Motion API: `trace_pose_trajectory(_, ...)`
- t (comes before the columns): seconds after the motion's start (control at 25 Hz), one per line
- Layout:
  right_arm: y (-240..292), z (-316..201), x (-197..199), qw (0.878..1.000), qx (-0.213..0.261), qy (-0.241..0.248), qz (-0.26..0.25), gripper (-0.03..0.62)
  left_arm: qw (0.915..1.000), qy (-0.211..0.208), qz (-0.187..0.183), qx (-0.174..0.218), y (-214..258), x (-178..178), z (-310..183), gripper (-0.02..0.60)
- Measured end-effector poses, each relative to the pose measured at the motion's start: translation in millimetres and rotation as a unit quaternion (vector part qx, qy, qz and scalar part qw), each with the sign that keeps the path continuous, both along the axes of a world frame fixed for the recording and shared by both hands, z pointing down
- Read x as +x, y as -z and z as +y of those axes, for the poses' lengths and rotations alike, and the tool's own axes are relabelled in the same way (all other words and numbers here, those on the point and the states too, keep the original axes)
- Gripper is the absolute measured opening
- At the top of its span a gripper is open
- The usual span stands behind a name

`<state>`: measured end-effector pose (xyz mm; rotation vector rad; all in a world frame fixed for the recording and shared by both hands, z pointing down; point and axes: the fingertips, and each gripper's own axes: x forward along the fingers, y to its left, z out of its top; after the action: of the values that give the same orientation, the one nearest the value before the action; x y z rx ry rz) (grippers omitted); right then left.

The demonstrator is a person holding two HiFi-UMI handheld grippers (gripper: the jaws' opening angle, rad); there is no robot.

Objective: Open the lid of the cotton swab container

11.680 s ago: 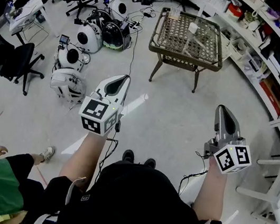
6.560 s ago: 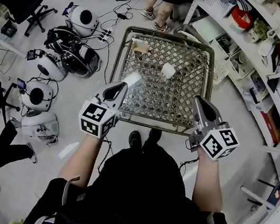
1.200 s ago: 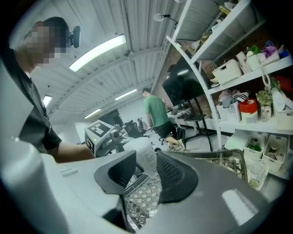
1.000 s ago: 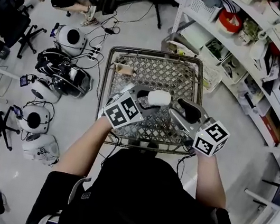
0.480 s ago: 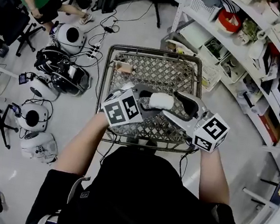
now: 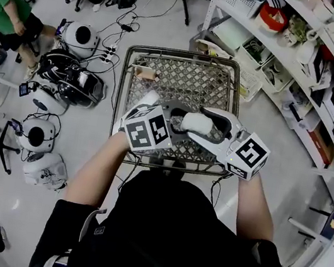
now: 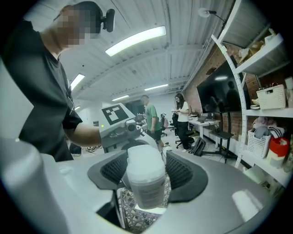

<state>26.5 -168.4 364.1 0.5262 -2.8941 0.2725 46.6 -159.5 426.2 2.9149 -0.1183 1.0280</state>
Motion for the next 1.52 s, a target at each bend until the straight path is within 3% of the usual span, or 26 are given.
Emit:
trace_pose_trajectory(0.2, -1.2, 5.2, -0.6, 1.0, 0.006, 0.008, 0.006, 0.244, 0.9999, -0.014, -0.005, -0.007, -3.0, 2.7, 4.3, 0.196)
trace_pose_trajectory(0.96, -6.5, 7.6, -1.3, 0.998, 0.036, 0.003, 0.06, 0.233, 0.9977, -0.016, -0.038, -0.055, -16.5, 3.6, 10.5, 0.196)
trace_pose_trajectory(1.12, -3.8, 10.3, -4.2, 0.996, 0.065, 0.004, 0.064, 0.232, 0.9961, -0.001, -0.012, -0.087, -16.5, 0.7, 10.6, 0.195)
trace_pose_trajectory(1.32, -2.2, 10.2, -5.4, 0.995, 0.067, 0.007, 0.073, 0.235, 0.9974, 0.009, -0.02, -0.069, -17.1, -4.1, 5.5, 0.196)
trace_pose_trajectory(1.52, 22.3, 6.7, 1.6, 0.999, 0.05, -0.002, 0.019, 0.234, 0.9972, 0.05, -0.031, -0.047, -18.9, -18.7, -17.0, 0.196)
